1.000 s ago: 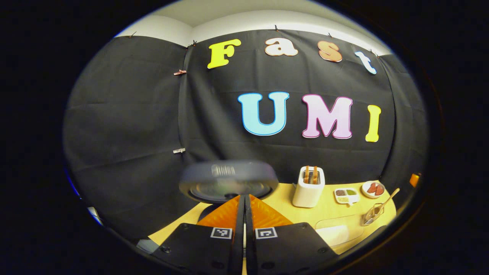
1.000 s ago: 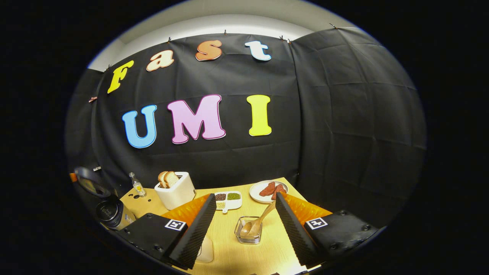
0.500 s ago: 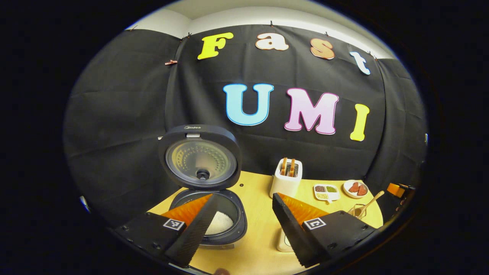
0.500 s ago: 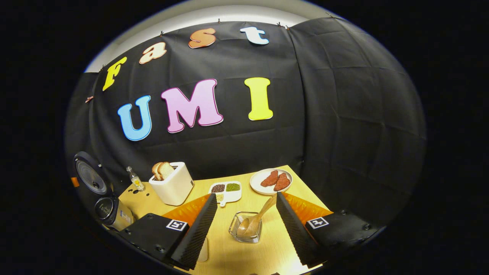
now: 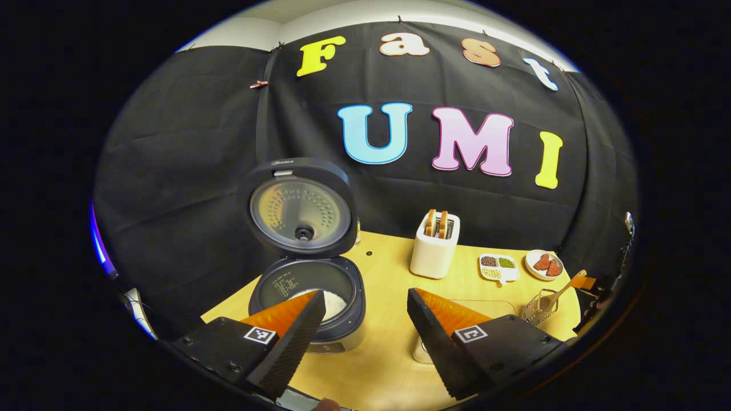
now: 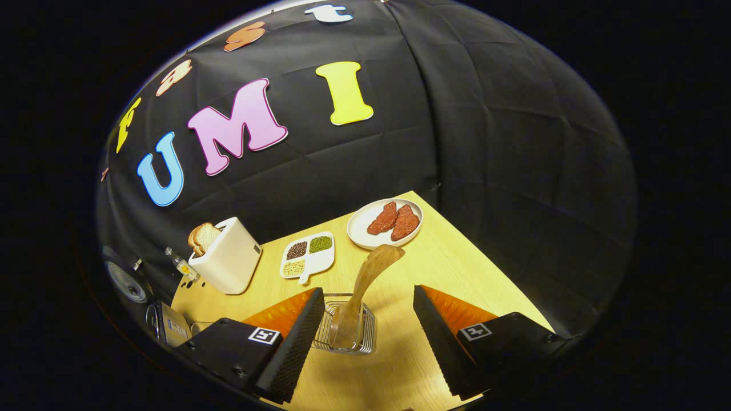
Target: Close the left gripper, press the button to open the rice cooker; take a wooden spoon from the chopstick holder with the right hand, scoop a spoonful of rice and pour it into the rice cooker, then put the wooden spoon back into the chopstick holder.
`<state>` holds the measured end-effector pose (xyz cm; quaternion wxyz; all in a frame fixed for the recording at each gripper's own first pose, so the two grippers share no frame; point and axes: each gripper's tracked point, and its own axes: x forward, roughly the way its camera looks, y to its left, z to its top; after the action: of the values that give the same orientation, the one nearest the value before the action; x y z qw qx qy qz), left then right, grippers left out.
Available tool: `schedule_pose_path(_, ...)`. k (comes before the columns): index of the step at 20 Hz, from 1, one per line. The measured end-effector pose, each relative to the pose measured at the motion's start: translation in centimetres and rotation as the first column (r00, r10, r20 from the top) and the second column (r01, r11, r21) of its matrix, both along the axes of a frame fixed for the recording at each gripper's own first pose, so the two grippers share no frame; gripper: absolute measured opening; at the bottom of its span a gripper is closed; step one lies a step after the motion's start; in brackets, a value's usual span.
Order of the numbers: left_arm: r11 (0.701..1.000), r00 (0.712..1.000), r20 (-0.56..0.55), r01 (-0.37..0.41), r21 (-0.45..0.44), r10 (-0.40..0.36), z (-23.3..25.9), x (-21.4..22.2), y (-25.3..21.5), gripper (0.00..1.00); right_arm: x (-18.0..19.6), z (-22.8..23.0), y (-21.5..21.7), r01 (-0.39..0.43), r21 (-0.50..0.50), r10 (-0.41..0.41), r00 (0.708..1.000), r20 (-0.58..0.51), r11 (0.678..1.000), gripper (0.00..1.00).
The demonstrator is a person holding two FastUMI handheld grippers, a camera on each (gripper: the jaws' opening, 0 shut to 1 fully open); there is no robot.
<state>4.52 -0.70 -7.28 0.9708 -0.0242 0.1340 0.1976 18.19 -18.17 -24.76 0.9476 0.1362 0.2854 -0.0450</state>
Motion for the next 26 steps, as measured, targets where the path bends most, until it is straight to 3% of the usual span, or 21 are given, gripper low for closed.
schedule_pose_path(5, 0.999, 0.999, -0.054, -0.010, -0.035, 0.008, -2.4, -0.9, -2.7, 0.98, 3.5, -3.1, 0.2, 0.024, 0.071, -0.022, 0.999, -0.036, 0.997, 0.99)
schedule_pose_path(8, 0.999, 0.996, -0.092, -0.015, -0.044, 0.011, -3.9, -1.6, -3.6, 0.98, 4.8, -4.4, 0.5, 0.064, 0.140, -0.057, 0.997, -0.053, 0.988, 0.91)
schedule_pose_path(13, 0.999, 0.991, -0.131, -0.027, -0.027, 0.023, -5.3, -2.0, -4.4, 0.98, 6.1, -5.3, 0.7, 0.102, 0.218, -0.089, 0.994, -0.068, 0.971, 0.48)
schedule_pose_path(16, 0.999, 0.991, -0.131, -0.018, -0.045, 0.012, -5.9, -1.8, -5.4, 0.98, 6.2, -5.9, 1.0, 0.108, 0.235, -0.091, 0.993, -0.081, 0.966, 0.16)
schedule_pose_path(17, 0.999, 0.991, -0.133, -0.015, -0.047, 0.008, -6.0, -1.7, -5.5, 0.98, 5.9, -5.3, 1.1, 0.099, 0.239, -0.083, 0.994, -0.076, 0.966, 0.22)
schedule_pose_path(26, 0.998, 0.994, -0.105, 0.020, -0.056, -0.025, -6.2, -2.4, -5.4, 0.98, 5.3, 1.6, 2.3, 0.016, 0.209, -0.027, 0.998, 0.048, 0.978, 0.19)
